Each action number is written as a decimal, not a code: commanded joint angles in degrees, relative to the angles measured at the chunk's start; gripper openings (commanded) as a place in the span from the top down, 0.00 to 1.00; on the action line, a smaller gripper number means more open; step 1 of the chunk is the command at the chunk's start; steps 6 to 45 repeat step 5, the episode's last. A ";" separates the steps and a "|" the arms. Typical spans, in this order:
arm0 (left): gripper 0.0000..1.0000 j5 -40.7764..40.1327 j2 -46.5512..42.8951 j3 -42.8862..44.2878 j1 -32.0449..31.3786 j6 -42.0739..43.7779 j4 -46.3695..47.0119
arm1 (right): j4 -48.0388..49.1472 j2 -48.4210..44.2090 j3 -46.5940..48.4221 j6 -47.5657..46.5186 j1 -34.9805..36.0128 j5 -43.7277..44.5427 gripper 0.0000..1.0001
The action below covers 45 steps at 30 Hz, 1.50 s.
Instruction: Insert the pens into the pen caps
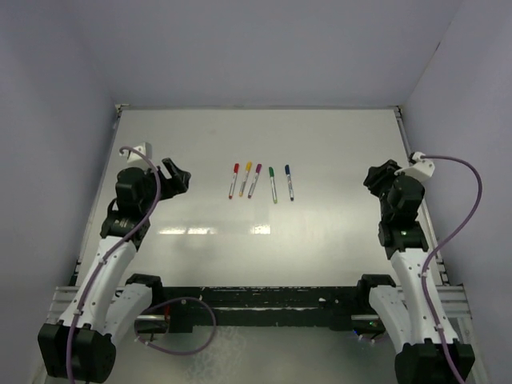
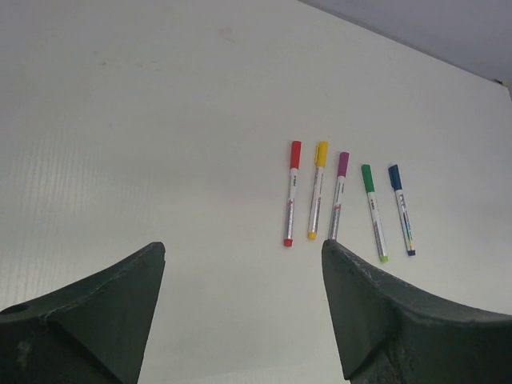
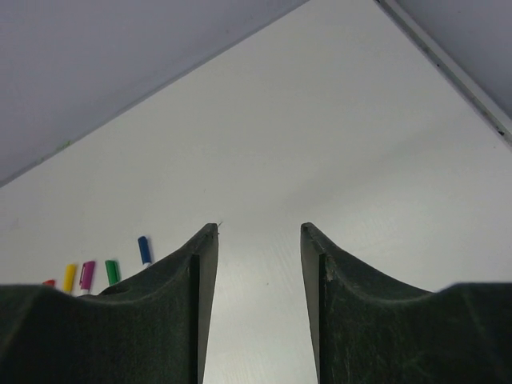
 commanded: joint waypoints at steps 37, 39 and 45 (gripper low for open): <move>0.19 -1.42 -1.24 -0.51 0.15 0.55 -0.71 | 2.59 -2.02 -1.30 -0.85 -0.02 2.70 0.52; 0.19 -1.42 -1.24 -0.51 0.15 0.55 -0.71 | 2.59 -2.02 -1.30 -0.85 -0.02 2.70 0.52; 0.19 -1.42 -1.24 -0.51 0.15 0.55 -0.71 | 2.59 -2.02 -1.30 -0.85 -0.02 2.70 0.52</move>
